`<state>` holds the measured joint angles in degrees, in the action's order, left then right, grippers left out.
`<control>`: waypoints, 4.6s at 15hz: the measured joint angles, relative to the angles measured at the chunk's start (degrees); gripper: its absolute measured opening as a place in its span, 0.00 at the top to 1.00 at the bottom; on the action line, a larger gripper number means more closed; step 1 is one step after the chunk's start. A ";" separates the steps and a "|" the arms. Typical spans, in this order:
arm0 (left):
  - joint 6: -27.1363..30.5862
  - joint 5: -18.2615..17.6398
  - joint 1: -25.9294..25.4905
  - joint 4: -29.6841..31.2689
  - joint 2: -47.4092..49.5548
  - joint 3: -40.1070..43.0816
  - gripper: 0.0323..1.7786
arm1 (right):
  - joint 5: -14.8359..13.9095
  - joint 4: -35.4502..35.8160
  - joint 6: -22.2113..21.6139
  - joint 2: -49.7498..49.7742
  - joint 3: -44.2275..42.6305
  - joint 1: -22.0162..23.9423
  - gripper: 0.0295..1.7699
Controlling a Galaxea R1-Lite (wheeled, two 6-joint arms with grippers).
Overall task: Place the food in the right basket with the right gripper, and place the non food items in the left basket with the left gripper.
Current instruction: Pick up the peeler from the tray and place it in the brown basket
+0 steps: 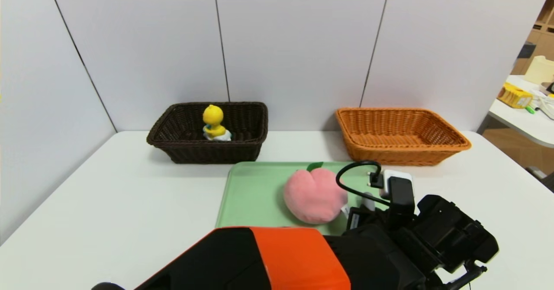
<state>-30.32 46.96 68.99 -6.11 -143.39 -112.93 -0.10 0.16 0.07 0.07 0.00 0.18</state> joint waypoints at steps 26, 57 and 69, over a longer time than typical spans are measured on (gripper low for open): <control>34.63 -8.84 -16.62 -7.58 25.80 4.96 0.85 | 0.00 0.00 0.00 0.00 0.00 0.00 0.04; 72.29 -50.48 -48.81 4.60 18.38 10.35 0.85 | 0.02 0.00 0.00 0.00 0.00 0.00 0.04; 72.20 -51.22 -48.74 4.55 17.40 10.59 0.85 | 0.00 -0.02 0.00 0.00 0.00 0.00 0.04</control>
<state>41.89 -4.27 20.25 -1.56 -125.99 -102.34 -0.10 0.13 0.07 0.07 0.00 0.18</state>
